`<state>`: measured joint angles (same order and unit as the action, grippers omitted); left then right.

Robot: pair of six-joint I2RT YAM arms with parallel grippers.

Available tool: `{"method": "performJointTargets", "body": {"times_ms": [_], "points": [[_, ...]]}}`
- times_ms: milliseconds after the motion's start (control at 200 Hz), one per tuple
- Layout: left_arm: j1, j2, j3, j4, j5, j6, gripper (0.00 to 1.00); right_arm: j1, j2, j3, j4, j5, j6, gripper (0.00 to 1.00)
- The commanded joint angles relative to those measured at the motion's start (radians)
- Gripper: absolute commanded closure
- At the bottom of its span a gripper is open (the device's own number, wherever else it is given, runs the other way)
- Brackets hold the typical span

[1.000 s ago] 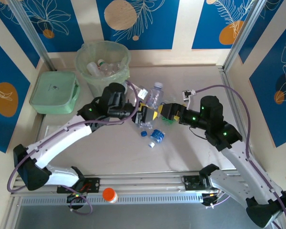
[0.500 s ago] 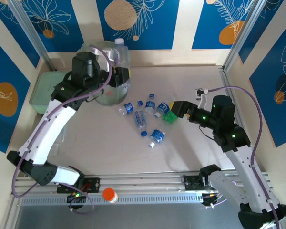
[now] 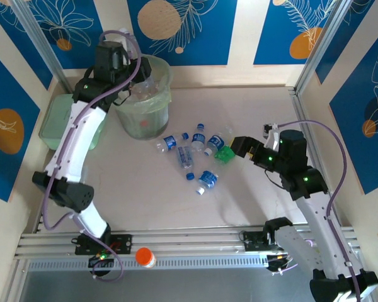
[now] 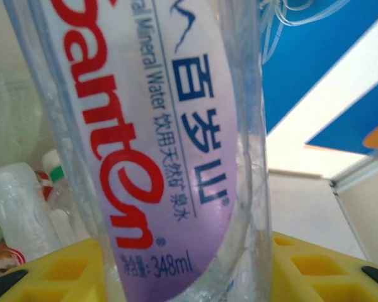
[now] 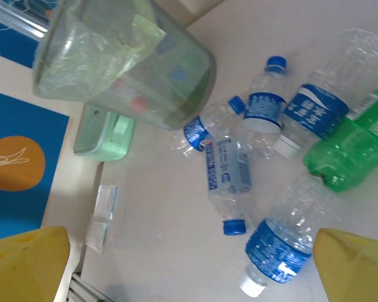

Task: Put the plastic bottles in the bin

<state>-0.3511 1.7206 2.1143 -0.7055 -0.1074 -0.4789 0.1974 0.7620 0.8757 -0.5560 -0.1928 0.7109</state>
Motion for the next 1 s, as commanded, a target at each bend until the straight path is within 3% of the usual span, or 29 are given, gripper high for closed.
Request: {"method": "performJointTargets", "body": {"times_ms": [0, 185, 345, 565, 720, 875, 995], "points": [[0.018, 0.084, 0.136, -0.093, -0.105, -0.058, 0.51, -0.014, -0.023, -0.051, -0.009, 0.029, 0.031, 0.01], [0.051, 0.225, 0.294, -0.188, -0.097, -0.142, 0.52, -0.021, -0.022, -0.072, 0.005, 0.022, 0.050, 0.01], [0.064, 0.291, 0.313, -0.164, -0.001, -0.163, 0.51, -0.022, -0.019, -0.082, 0.013, 0.027, 0.048, 0.01], [0.073, 0.373, 0.336, -0.184, 0.024, -0.203, 0.51, -0.024, -0.010, -0.091, 0.026, 0.024, 0.058, 0.01], [0.089, 0.409, 0.306, -0.136, 0.056, -0.252, 0.48, -0.024, 0.001, -0.104, 0.031, 0.021, 0.062, 0.01], [0.102, 0.461, 0.292, -0.077, 0.205, -0.298, 0.41, -0.024, 0.010, -0.109, 0.029, 0.026, 0.077, 0.00], [0.103, 0.507, 0.319, -0.101, 0.236, -0.297, 0.36, -0.025, 0.016, -0.115, 0.033, 0.026, 0.088, 0.01]]}}
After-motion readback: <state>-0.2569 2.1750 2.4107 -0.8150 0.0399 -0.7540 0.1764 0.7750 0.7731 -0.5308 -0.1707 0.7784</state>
